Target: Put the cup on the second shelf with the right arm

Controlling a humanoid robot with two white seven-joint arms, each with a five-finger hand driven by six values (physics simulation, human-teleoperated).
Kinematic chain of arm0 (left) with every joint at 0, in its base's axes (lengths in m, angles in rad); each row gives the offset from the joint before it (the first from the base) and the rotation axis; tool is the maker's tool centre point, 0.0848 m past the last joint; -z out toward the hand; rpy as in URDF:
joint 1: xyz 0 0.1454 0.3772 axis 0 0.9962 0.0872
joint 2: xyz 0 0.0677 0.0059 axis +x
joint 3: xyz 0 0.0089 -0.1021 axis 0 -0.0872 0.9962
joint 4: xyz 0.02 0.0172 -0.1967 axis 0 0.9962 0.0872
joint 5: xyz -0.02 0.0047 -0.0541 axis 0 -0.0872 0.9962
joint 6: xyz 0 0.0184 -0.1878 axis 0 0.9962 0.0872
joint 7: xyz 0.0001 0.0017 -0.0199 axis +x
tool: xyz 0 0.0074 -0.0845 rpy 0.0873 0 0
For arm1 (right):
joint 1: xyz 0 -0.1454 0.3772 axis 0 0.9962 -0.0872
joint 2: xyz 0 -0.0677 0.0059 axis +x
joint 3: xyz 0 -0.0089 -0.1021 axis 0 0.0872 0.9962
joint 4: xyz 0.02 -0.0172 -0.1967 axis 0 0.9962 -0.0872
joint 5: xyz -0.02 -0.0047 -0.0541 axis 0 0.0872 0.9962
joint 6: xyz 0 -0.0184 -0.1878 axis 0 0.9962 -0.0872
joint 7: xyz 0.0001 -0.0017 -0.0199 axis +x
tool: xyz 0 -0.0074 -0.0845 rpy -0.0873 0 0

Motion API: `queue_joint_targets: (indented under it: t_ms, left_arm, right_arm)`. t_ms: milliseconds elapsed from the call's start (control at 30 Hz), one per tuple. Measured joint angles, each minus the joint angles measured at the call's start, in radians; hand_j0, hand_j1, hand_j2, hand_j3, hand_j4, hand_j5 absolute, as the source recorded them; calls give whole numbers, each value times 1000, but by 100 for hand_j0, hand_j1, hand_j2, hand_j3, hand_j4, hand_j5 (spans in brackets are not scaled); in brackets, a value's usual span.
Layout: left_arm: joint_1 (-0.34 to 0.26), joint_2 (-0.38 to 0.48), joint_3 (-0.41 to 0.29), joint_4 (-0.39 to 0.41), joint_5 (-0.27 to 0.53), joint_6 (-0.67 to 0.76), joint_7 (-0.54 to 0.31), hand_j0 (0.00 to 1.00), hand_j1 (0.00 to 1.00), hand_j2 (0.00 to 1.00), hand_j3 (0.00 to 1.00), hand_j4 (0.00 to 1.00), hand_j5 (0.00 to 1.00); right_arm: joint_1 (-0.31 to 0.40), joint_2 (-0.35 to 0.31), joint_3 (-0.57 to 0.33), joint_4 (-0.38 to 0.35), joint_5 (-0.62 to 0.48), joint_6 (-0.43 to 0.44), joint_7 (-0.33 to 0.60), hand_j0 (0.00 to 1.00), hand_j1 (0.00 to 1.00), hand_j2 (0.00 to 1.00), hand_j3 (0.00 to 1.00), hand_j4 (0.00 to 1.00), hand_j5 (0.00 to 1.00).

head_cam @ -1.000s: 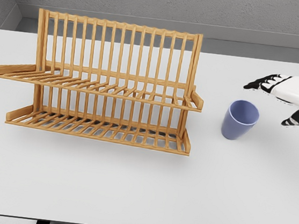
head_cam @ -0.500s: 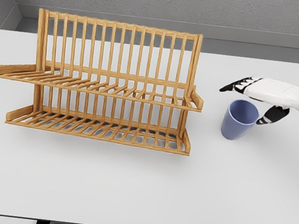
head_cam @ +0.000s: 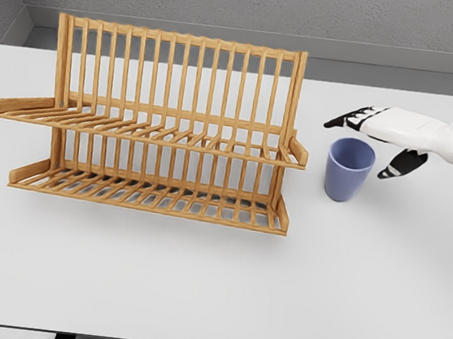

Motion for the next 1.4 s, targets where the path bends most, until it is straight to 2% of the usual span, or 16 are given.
queue_joint_targets:
  t_ms: [1233, 1267, 1333, 1400]
  left_arm:
    - [0, 0, 0, 0, 0, 0, 0, 100, 100, 100, 100, 100, 100]
    - [0, 0, 0, 0, 0, 0, 0, 100, 100, 100, 100, 100, 100]
    - [0, 0, 0, 0, 0, 0, 0, 100, 100, 100, 100, 100, 100]
    - [0, 0, 0, 0, 0, 0, 0, 100, 100, 100, 100, 100, 100]
  right_arm:
    - [-5, 11, 64, 38, 0, -7, 0, 100, 100, 100, 100, 100, 100]
    - [-5, 11, 65, 40, 0, -7, 0, 98, 98, 98, 98, 98, 98]
    - [-3, 12, 68, 41, 0, -8, 0, 74, 74, 74, 74, 74, 74]
    - [-3, 12, 73, 41, 0, -8, -1, 66, 66, 66, 66, 66, 66]
